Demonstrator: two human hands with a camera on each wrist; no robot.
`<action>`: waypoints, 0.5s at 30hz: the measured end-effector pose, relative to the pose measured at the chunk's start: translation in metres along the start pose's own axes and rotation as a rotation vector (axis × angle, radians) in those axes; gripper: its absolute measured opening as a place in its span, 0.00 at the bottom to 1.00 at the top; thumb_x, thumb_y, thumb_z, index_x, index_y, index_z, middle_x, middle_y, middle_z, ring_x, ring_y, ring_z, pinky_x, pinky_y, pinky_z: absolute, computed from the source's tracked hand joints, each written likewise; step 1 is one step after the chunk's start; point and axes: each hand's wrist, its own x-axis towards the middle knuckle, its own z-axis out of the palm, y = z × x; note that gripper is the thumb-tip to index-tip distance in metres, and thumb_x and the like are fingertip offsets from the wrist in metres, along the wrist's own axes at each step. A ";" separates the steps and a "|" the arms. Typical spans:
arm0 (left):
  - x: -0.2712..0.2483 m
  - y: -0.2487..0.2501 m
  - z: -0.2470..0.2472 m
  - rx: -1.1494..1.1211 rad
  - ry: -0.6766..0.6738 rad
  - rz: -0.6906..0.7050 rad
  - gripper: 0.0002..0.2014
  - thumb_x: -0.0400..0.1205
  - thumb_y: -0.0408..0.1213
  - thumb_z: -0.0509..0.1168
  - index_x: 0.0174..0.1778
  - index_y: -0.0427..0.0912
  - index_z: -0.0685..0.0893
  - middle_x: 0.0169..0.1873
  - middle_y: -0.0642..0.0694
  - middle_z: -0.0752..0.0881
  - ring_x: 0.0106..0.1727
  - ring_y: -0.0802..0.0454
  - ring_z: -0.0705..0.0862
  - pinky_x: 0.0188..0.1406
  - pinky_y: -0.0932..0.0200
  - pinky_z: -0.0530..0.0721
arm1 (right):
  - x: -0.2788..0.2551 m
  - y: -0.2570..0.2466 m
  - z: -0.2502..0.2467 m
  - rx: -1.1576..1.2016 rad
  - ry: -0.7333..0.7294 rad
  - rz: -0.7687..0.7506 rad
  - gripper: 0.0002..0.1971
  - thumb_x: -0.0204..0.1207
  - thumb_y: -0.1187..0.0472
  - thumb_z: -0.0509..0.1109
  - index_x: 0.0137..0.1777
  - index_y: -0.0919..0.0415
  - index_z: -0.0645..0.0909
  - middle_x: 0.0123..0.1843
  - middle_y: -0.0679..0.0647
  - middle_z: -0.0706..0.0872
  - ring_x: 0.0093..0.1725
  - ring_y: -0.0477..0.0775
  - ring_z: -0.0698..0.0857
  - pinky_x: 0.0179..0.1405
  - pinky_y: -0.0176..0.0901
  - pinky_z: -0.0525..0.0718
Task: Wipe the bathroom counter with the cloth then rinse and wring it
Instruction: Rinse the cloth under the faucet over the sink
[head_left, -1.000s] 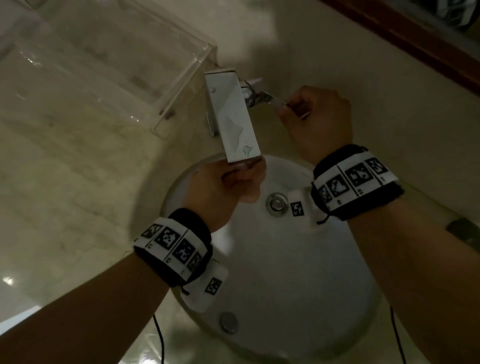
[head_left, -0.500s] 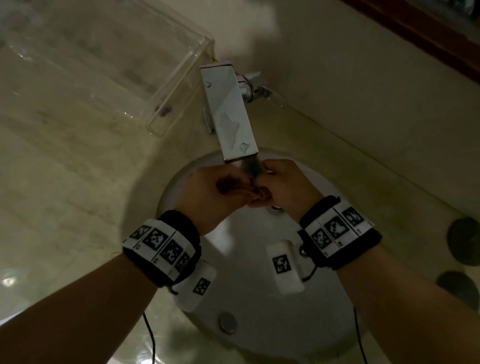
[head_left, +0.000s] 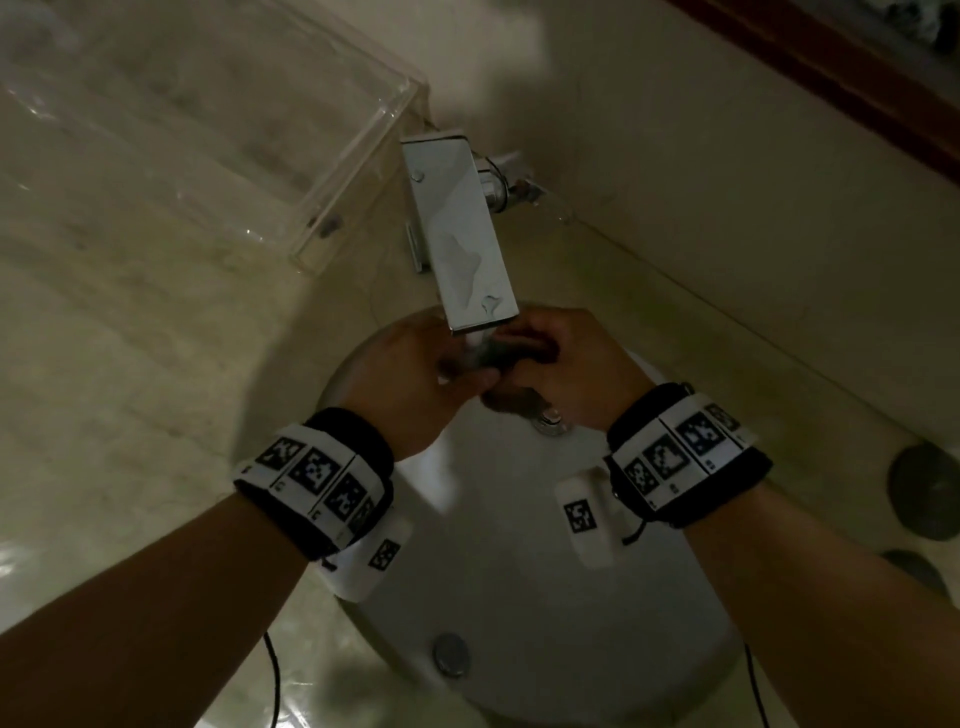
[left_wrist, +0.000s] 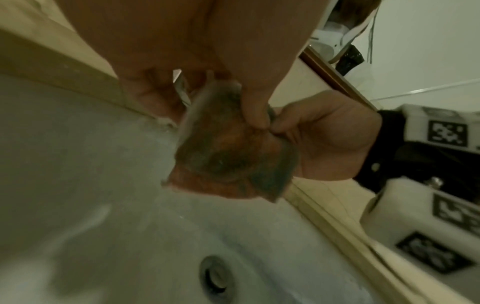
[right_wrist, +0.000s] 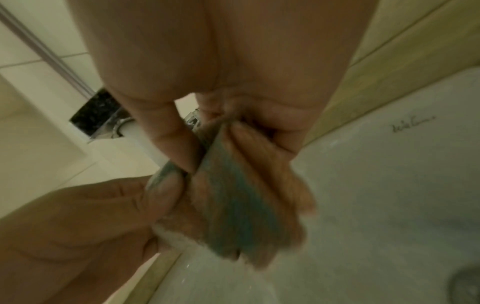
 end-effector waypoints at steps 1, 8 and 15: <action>0.001 -0.001 0.001 -0.039 -0.014 -0.033 0.10 0.83 0.54 0.62 0.57 0.60 0.84 0.39 0.61 0.80 0.39 0.60 0.81 0.43 0.62 0.78 | 0.001 0.002 0.001 0.012 0.044 -0.009 0.09 0.71 0.70 0.73 0.49 0.59 0.86 0.42 0.57 0.91 0.39 0.54 0.90 0.37 0.49 0.90; -0.006 0.018 -0.002 -0.743 -0.065 -0.304 0.10 0.87 0.39 0.59 0.59 0.39 0.81 0.35 0.49 0.87 0.25 0.57 0.88 0.22 0.65 0.84 | 0.004 0.022 0.007 0.051 0.252 0.011 0.05 0.75 0.66 0.72 0.39 0.60 0.83 0.30 0.52 0.81 0.32 0.46 0.79 0.34 0.42 0.81; -0.003 -0.003 0.008 -0.236 0.043 -0.315 0.16 0.78 0.50 0.64 0.61 0.55 0.80 0.47 0.55 0.87 0.46 0.54 0.86 0.48 0.49 0.87 | 0.000 0.035 0.014 -0.062 0.323 -0.008 0.16 0.81 0.58 0.68 0.31 0.46 0.72 0.28 0.44 0.76 0.31 0.43 0.75 0.33 0.37 0.72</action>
